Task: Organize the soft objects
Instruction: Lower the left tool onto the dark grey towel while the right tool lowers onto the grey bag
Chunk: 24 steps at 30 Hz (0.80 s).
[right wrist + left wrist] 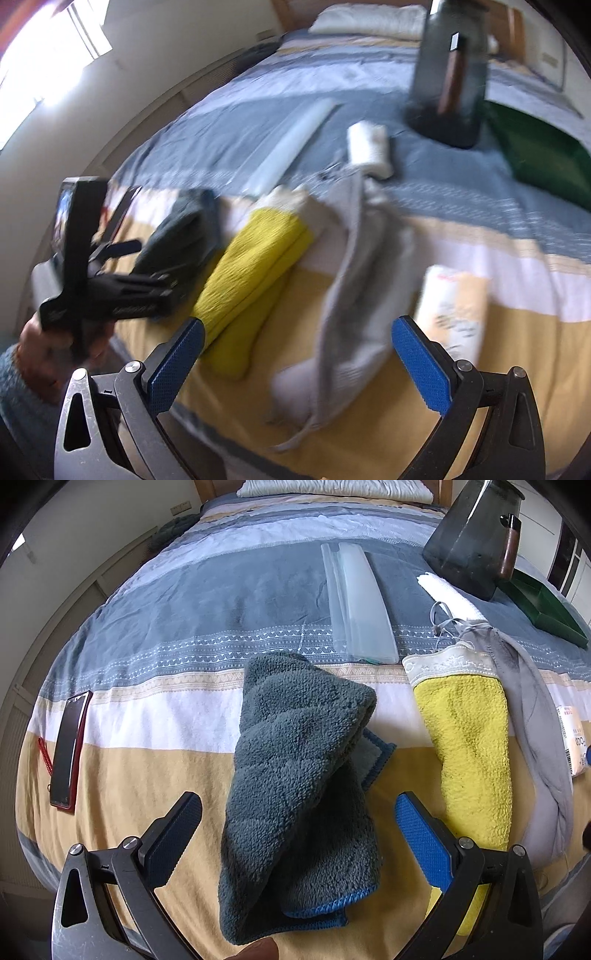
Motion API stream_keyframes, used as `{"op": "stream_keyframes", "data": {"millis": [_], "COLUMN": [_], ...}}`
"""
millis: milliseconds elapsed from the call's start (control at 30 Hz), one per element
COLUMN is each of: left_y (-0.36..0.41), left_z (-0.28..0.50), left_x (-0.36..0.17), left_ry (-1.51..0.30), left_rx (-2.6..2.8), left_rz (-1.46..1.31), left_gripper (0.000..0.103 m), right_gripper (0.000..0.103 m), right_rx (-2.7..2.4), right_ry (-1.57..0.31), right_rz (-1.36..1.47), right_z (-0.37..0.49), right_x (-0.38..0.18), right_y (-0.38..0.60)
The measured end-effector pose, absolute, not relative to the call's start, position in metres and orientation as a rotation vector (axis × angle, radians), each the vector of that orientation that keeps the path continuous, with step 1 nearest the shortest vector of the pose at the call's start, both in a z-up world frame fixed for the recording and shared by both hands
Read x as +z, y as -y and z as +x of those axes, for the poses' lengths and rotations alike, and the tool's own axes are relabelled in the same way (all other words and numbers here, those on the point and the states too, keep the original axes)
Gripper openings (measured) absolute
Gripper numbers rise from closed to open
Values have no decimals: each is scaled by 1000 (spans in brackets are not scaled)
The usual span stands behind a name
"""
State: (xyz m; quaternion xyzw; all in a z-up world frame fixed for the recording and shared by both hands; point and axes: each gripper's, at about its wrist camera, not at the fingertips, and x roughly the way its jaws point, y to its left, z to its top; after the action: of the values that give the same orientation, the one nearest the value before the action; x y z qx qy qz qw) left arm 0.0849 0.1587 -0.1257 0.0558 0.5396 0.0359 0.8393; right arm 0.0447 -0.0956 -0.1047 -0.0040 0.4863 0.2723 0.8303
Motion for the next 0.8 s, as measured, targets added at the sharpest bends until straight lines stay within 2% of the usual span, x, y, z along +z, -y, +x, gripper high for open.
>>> {"op": "stream_keyframes", "data": {"millis": [300, 800], "left_y": [-158, -161], "left_z": [91, 109], "left_x": [-133, -149], "left_ry": [-1151, -1193], "left_rx": [62, 32], "left_rz": [115, 125], "left_gripper": [102, 102], "right_gripper": [103, 103], "right_rx": [559, 396], "right_ry": [-1118, -1206], "right_rz": [95, 38], "right_z": [72, 106], "right_x": [-128, -159], "right_y": [110, 75]}}
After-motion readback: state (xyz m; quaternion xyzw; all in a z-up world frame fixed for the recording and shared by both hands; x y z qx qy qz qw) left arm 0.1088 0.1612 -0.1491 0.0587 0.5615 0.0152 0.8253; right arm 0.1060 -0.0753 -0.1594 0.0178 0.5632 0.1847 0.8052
